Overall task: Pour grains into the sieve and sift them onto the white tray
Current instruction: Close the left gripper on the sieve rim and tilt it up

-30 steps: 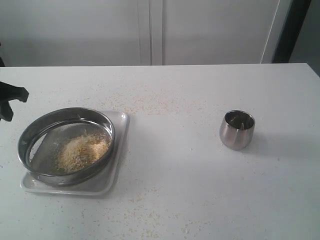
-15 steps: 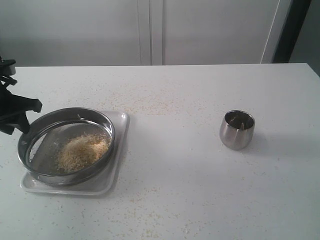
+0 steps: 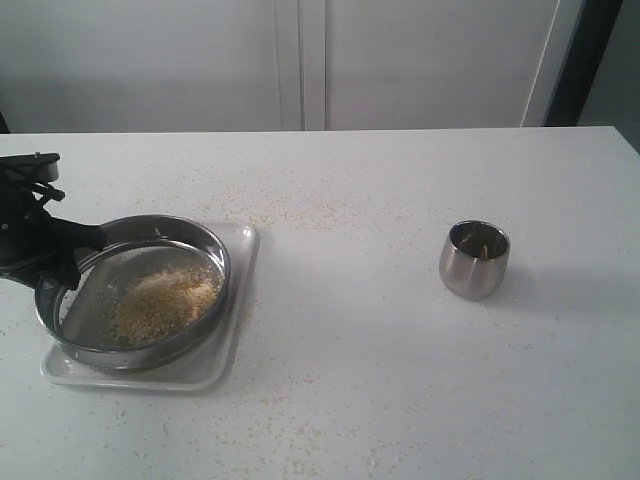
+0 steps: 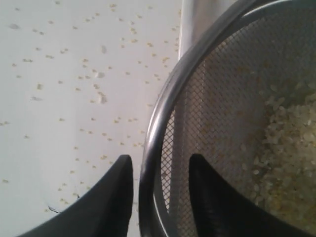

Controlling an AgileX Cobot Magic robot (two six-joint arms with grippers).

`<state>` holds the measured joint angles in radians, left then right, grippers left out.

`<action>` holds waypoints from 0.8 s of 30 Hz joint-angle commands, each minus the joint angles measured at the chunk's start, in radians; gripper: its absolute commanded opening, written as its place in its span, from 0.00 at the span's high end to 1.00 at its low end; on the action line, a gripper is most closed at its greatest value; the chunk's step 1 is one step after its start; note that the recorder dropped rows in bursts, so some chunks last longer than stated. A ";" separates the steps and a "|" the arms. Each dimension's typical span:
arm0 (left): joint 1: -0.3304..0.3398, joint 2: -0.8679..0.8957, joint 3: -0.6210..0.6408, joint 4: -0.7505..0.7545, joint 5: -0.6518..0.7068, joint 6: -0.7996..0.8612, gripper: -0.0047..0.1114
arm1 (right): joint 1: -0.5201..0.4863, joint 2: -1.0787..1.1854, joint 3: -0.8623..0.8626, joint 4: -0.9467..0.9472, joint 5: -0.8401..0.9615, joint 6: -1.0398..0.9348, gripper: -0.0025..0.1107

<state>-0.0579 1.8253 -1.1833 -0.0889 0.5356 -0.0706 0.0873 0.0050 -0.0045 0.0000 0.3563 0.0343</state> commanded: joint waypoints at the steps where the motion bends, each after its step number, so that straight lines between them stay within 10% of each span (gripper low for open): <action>1: -0.004 0.014 -0.004 -0.011 0.007 -0.004 0.59 | -0.008 -0.005 0.005 0.000 -0.014 -0.006 0.98; 24: -0.004 0.049 -0.004 -0.011 0.013 -0.021 0.96 | -0.008 -0.005 0.005 0.000 -0.014 0.011 0.98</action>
<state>-0.0579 1.8700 -1.1909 -0.0956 0.5292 -0.0876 0.0873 0.0050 -0.0045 0.0000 0.3563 0.0409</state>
